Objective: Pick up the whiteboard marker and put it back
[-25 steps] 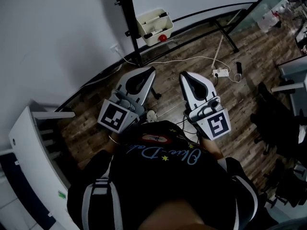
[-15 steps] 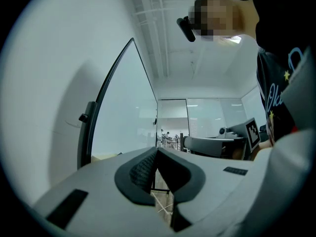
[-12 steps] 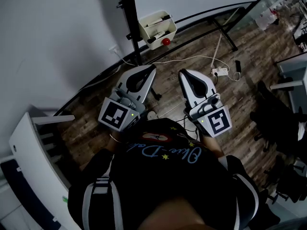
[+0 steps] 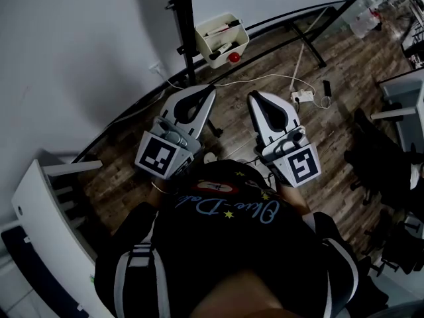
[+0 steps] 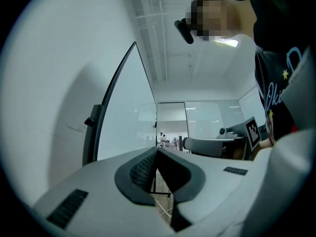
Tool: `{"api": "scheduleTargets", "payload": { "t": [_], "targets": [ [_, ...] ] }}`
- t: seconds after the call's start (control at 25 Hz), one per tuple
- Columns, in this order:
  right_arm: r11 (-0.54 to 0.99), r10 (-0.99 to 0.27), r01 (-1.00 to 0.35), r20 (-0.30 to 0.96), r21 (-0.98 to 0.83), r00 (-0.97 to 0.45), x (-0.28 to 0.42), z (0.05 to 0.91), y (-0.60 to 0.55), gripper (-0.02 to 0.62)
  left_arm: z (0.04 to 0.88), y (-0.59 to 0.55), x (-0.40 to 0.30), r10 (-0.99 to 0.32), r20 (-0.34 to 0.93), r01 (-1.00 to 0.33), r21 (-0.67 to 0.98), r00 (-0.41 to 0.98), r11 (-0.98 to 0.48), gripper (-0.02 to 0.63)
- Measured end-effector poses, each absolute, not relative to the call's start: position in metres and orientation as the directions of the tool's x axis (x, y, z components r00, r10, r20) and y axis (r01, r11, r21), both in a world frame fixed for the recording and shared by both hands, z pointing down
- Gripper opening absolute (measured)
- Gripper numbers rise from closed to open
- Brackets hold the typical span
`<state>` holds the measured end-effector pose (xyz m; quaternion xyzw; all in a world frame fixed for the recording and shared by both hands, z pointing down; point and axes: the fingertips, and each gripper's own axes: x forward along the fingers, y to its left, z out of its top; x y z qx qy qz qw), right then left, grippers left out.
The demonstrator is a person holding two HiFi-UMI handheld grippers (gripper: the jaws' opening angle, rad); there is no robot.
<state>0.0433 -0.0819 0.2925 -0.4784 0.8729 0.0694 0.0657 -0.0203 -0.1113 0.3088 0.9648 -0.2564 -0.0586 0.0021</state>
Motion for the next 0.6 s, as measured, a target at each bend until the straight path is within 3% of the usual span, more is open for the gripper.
{"api": "scheduleTargets", "payload": {
  "t": [0.6],
  "targets": [
    [0.549, -0.813, -0.832, -0.182, 0.079, -0.553, 0.040, 0.290, -0.096, 0.038, 0.312, -0.119, -0.029, -0.524, -0.115, -0.522, 0.048, 0.844, -0.851, 0.000]
  ]
}}
